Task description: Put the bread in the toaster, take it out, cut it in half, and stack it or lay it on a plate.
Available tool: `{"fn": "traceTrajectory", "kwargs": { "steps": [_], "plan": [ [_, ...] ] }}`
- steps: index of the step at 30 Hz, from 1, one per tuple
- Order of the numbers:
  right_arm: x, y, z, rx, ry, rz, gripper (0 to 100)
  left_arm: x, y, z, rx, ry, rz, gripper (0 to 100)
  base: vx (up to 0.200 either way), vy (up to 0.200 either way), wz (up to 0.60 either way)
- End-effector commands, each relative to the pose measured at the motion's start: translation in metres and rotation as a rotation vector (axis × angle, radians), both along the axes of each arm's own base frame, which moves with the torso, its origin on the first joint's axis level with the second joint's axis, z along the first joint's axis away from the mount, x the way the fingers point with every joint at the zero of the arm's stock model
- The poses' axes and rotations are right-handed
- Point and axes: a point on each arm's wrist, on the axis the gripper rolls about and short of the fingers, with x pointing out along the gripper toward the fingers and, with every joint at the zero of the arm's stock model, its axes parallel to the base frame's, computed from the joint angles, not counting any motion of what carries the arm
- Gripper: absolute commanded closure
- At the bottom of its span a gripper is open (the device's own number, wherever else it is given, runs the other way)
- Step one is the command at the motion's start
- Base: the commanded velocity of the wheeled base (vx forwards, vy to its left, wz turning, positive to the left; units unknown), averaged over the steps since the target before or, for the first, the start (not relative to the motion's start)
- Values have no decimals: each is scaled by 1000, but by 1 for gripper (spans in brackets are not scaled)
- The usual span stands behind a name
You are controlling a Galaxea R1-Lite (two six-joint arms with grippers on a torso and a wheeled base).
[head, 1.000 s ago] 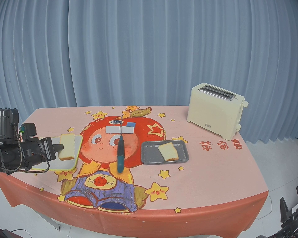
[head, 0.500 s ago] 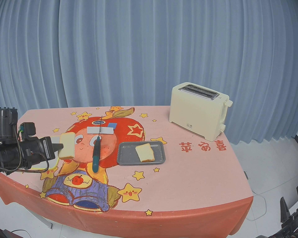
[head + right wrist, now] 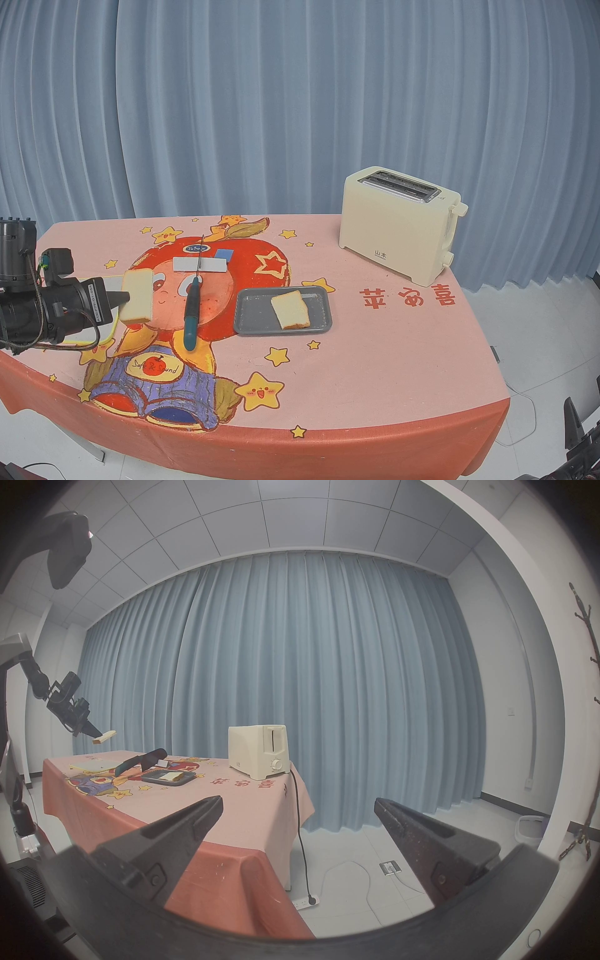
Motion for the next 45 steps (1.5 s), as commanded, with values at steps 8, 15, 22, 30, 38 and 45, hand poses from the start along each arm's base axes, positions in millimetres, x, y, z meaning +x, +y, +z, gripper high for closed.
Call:
{"fn": "traceTrajectory", "kwargs": {
  "steps": [8,15,22,30,38,45],
  "plan": [
    [0,0,-5,0,1,1,0,2,-21,14,-11,-48,-100,100,0,0,0],
    [0,0,-5,0,1,1,0,23,-40,18,-7,-42,-150,100,0,0,0],
    [0,0,-5,0,1,1,0,47,-61,9,0,2,-203,100,0,0,0],
    [0,0,-5,0,1,1,0,73,-99,16,-89,20,-229,100,0,0,0],
    [0,0,-5,0,1,1,0,98,-126,2,-34,31,-188,100,0,0,0],
    [0,0,-5,0,1,2,0,101,-134,2,-33,26,-197,100,0,0,0]
  ]
}}
